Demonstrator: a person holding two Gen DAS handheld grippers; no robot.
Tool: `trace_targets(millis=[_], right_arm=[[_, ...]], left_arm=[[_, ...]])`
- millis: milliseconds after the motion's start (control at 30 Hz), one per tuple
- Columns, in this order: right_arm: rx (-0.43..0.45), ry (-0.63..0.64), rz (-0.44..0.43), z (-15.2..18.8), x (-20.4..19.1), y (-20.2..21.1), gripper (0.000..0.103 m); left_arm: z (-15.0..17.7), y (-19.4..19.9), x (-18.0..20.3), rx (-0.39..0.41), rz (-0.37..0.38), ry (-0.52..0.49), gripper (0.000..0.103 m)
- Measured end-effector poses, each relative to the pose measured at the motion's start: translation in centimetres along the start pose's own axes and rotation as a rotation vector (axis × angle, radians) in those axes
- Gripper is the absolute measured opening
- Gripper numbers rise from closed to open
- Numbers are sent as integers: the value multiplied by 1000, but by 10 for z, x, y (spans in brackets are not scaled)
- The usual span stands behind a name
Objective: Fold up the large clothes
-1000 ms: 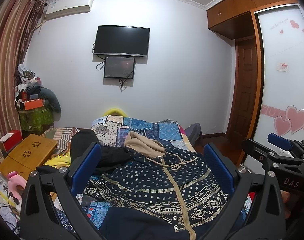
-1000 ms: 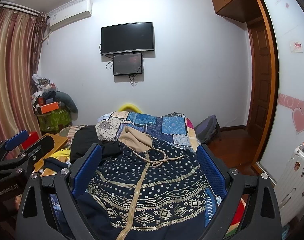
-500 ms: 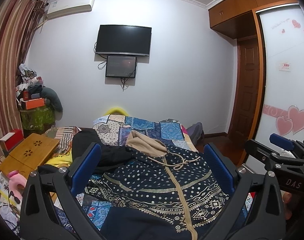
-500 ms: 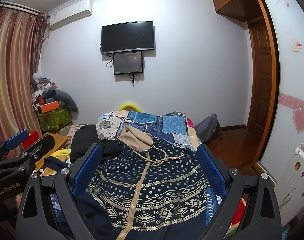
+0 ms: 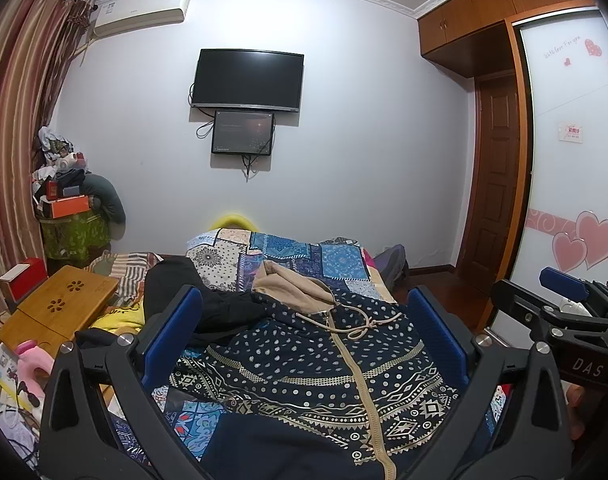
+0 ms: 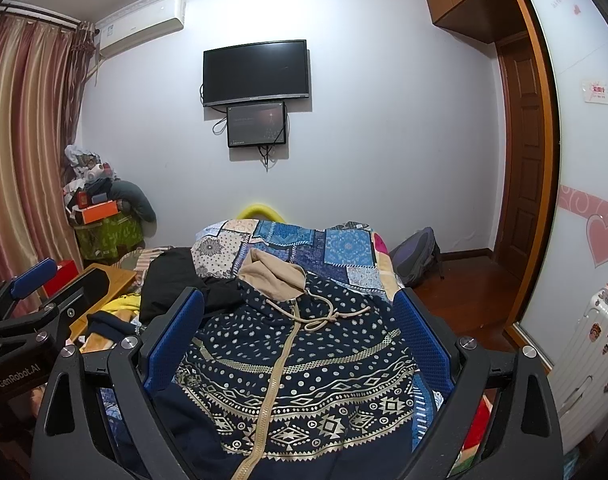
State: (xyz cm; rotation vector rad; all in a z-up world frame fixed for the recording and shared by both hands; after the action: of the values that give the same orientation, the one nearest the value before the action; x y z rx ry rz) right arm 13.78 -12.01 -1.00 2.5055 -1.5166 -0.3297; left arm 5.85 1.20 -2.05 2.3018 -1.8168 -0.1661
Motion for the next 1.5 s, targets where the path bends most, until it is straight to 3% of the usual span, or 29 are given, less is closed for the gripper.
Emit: trace_targets(millis=[900, 1200, 1500], right_arm=[[-39, -11, 7, -2, 6, -14, 94], [-96, -21, 37, -3, 17, -38, 94], [-174, -61, 79, 0, 47, -80, 94]], left_arm=[[0, -21, -4, -30, -10, 8, 103], [-2, -67, -33, -52, -102, 37, 103], [8, -139, -111, -129, -287, 84, 103]])
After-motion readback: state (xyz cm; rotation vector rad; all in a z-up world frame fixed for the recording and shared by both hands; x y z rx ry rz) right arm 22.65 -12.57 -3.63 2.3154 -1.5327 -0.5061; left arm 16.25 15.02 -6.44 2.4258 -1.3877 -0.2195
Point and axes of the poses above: each gripper's, at about its wrist camera, not at the fingertips, and y roughly against the way its jaws point, x to its right, z to its underside, the point moved 5 cm from there along -y, roughly the way its jaws point, and after that the axes turned 11 degrees about -z, right-handed, at the moved point
